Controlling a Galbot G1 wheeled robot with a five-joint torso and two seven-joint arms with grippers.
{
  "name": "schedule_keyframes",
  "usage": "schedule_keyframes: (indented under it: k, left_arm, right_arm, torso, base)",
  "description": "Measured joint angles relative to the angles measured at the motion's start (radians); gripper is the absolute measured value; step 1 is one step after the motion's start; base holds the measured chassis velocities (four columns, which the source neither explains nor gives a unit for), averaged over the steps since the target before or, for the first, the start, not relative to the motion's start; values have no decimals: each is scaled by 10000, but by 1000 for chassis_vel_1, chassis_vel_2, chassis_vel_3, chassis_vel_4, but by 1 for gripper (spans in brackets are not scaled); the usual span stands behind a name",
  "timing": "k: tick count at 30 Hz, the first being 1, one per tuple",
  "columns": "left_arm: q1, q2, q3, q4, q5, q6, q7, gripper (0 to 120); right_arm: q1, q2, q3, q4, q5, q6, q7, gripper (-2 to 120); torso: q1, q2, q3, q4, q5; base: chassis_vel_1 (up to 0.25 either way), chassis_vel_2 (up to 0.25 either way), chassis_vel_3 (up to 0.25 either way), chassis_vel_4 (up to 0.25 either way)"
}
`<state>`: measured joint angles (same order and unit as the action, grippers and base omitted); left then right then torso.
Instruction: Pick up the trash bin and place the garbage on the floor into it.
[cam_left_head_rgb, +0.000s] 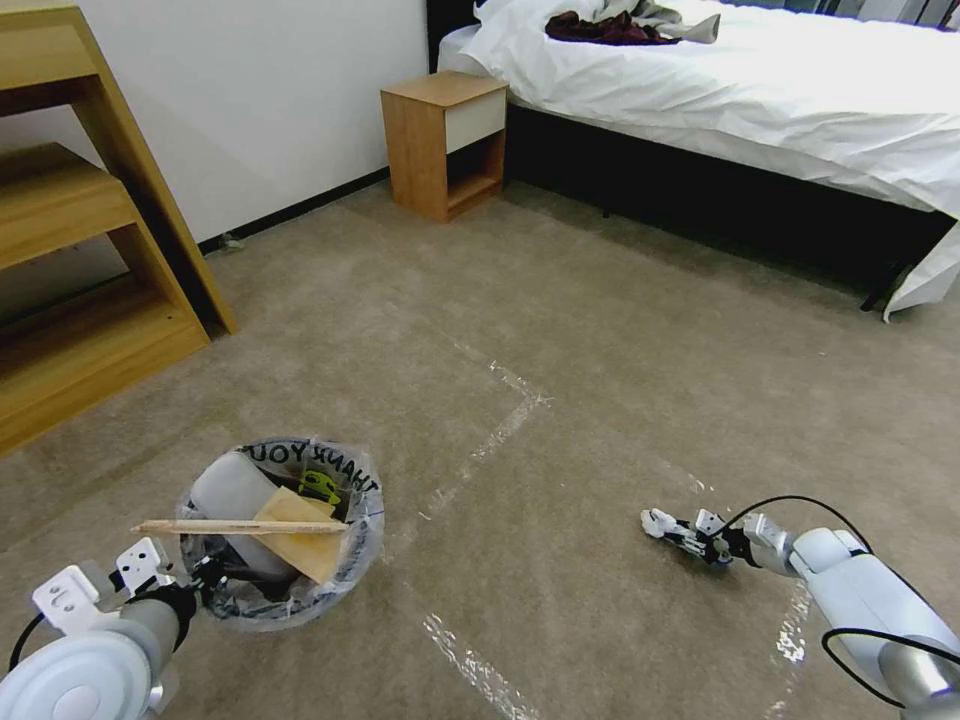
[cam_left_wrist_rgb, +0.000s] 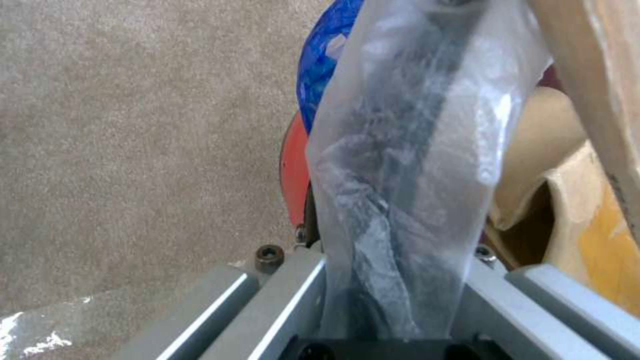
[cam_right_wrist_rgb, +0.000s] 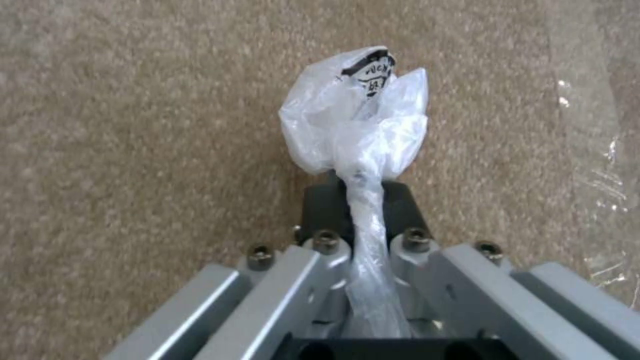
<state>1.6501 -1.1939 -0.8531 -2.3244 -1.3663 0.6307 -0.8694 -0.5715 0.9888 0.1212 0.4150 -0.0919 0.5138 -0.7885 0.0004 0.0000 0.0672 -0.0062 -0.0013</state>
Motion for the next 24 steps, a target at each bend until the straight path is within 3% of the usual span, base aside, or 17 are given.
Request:
schedule_keyframes:
  k: [10,15,17,20,24]
  left_arm:
    - [21,94,-93,-161,-165,-8,-89,0]
    - [11,204,-186,-294,-369,-11,-198,0]
    - [20,204,-236,-389,-480,-13,-289,0]
    - [-3,204,-261,-440,-554,-14,-366,0]
    - [30,223,-355,-484,-659,-18,-433,0]
  right_arm:
    - [-21,-288,69,1272,1348,-102,-283,0]
    - [150,-698,92,2997,2904,-226,-206,0]
    - [450,-836,24,3973,4331,123,-345,0]
    - [733,-978,-1,4864,5239,406,-639,0]
    - [977,-1387,-142,6580,6525,42,-665,0]
  torso:
    - [0,0,0,0,-2]
    - [0,0,0,-2,-1]
    - [1,0,0,0,0]
    - [1,0,1,3,0]
    - [1,0,0,0,-3]
  base:
    - [0,0,0,0]
    - [0,0,0,0]
    - [0,0,0,0]
    - [0,0,0,0]
    - [0,0,0,0]
